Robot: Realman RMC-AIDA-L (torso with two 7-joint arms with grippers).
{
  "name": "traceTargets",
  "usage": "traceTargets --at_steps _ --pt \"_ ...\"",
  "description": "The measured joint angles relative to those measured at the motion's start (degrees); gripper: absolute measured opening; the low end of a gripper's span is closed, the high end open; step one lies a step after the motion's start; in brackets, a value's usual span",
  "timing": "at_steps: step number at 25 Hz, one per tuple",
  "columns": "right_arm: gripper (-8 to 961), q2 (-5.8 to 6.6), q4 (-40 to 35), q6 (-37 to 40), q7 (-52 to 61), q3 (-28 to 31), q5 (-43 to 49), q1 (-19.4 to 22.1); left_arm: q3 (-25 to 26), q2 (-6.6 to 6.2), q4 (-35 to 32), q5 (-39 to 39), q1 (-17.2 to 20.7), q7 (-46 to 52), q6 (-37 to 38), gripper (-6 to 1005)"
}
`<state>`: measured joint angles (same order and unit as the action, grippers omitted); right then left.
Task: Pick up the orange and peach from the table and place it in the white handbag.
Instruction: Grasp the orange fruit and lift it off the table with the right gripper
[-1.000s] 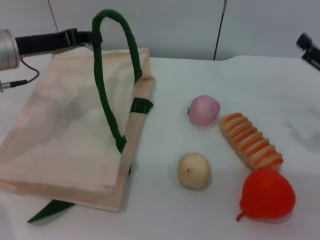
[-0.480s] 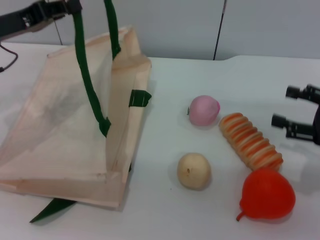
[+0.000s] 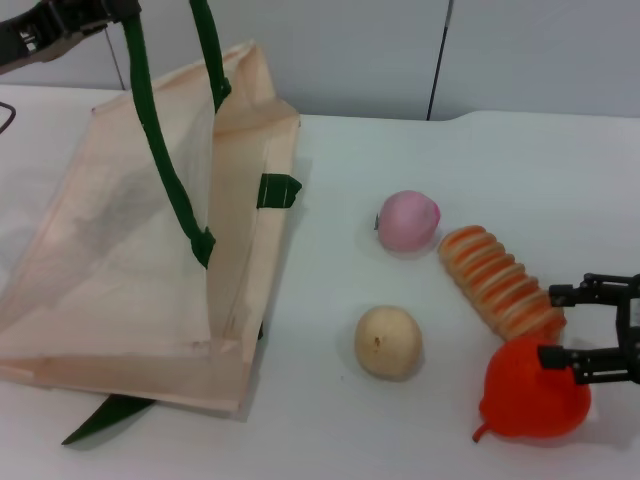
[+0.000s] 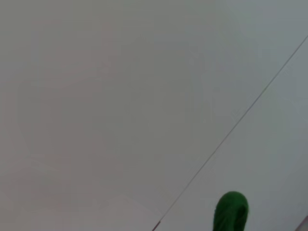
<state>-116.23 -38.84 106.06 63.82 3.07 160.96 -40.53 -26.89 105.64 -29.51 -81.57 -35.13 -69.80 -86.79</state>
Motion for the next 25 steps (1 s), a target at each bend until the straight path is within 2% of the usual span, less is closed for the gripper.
traceTargets --at_steps 6,14,19,25 --pt "858 -0.21 0.7 -0.4 1.4 -0.4 4.6 -2.0 0.0 -0.27 1.2 -0.7 -0.2 -0.3 0.0 116" --pt "858 -0.35 0.9 -4.0 5.7 -3.5 4.9 -1.8 0.0 -0.35 1.3 -1.5 0.0 -0.4 -0.1 116" --pt "858 -0.36 1.5 -8.0 10.4 -7.5 4.9 -1.9 0.0 -0.35 1.4 -1.5 0.1 -0.4 -0.1 116" --pt "858 -0.31 2.6 -8.2 13.5 -13.1 4.9 -2.0 0.0 -0.35 1.4 -1.5 0.2 -0.4 0.0 116"
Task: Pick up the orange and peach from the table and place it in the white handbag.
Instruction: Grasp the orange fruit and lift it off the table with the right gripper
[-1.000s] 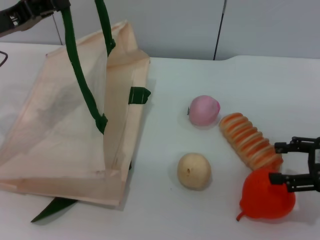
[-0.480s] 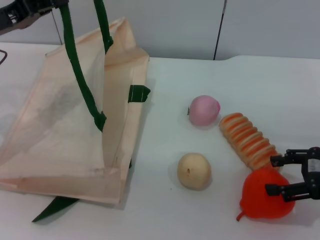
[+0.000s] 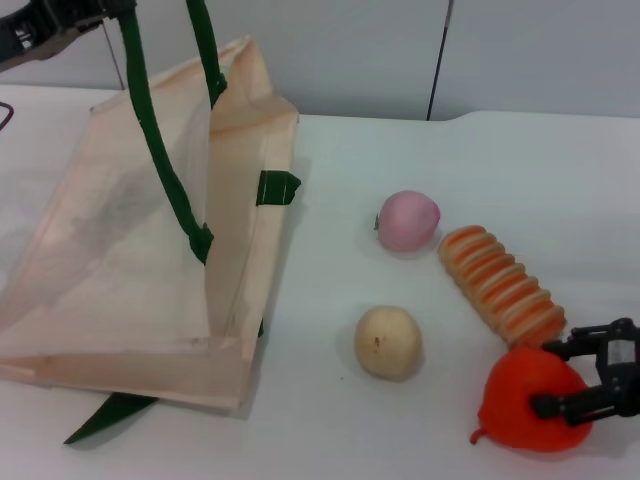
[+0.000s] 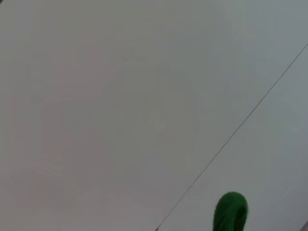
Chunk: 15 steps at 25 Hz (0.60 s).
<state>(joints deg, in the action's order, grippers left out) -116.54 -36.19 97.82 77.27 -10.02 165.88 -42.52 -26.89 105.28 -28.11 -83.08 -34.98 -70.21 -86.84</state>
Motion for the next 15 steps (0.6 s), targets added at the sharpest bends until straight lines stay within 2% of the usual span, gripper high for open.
traceTargets --at_steps 13,15 --pt "851 -0.04 0.2 0.6 1.0 -3.3 0.0 0.1 0.0 -0.09 0.0 0.0 0.3 0.1 0.0 116" --pt "808 -0.06 0.2 0.6 1.0 -3.6 0.0 0.0 0.0 -0.09 0.0 0.0 0.3 0.1 0.0 116"
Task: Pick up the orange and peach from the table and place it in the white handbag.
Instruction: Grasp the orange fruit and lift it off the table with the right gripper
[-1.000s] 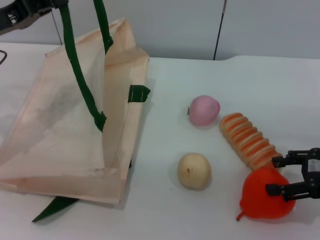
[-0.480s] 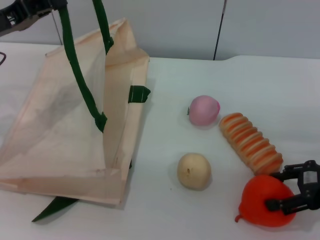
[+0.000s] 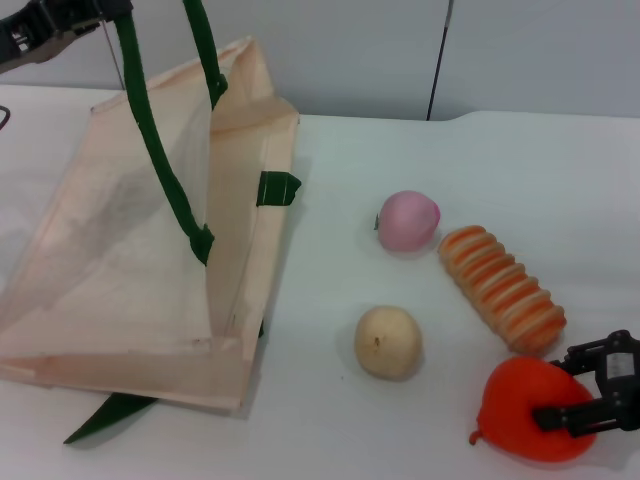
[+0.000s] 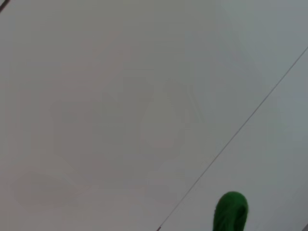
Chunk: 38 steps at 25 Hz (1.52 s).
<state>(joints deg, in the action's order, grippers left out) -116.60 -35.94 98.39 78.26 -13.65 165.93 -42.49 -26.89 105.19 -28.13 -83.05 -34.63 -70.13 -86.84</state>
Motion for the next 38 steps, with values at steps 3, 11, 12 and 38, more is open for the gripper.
traceTargets --at_steps 3,11,12,38 --pt "743 -0.02 0.0 0.0 0.5 -0.2 0.0 -0.1 0.0 0.0 0.0 0.0 0.0 0.0 0.0 116" --pt "579 -0.07 0.0 -0.1 1.8 -1.8 0.0 -0.4 0.0 0.0 0.0 0.0 -0.1 0.0 0.0 116" --pt "572 -0.07 0.0 -0.1 2.0 -1.8 0.0 -0.4 0.0 -0.05 0.5 0.0 -0.2 0.0 0.0 116" --pt "361 0.48 -10.7 7.1 0.7 2.1 -5.8 0.2 0.2 -1.33 1.5 -3.3 0.3 -0.1 -5.4 116"
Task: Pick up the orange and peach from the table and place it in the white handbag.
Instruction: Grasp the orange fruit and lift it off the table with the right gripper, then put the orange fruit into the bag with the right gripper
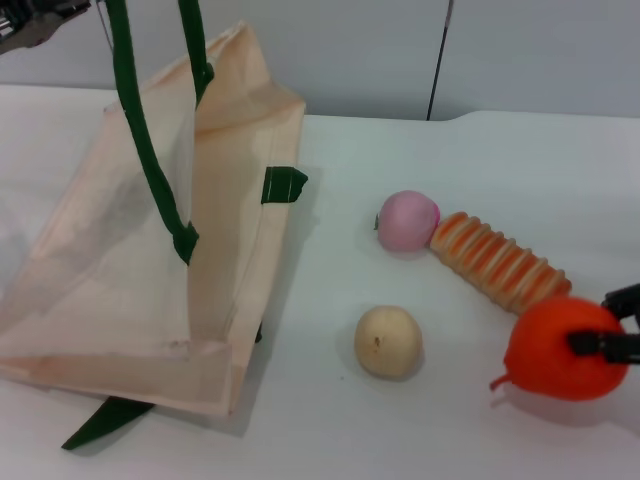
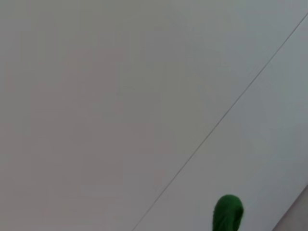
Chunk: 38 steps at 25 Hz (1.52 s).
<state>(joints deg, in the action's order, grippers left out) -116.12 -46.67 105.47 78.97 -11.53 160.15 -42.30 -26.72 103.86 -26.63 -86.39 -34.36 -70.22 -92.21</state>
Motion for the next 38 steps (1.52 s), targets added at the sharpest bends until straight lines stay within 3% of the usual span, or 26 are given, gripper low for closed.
traceTargets --at_steps 7,13,22,28,38 --pt "314 0.02 -4.0 3.4 -0.1 1.5 -6.1 -0.5 0.0 -0.04 0.0 -0.9 -0.4 0.0 -1.9 116" --pt "269 -0.18 -2.0 3.1 0.2 1.5 -12.6 -4.9 0.0 -0.06 0.5 -2.1 -1.4 0.0 -3.5 116" --pt "195 -0.06 11.7 -6.6 -2.1 0.0 -16.1 -13.2 -0.3 0.0 1.7 -2.3 -3.3 -0.9 -3.6 116" --pt "140 -0.15 17.0 -9.9 -4.1 -0.1 -16.1 -16.4 -0.6 -0.02 2.8 -2.0 -3.9 -1.7 -3.1 116" --pt "88 -0.18 30.1 -25.8 -8.0 -3.6 -15.8 -22.4 -0.9 1.1 2.9 -0.7 -5.5 -2.9 -1.2 116"
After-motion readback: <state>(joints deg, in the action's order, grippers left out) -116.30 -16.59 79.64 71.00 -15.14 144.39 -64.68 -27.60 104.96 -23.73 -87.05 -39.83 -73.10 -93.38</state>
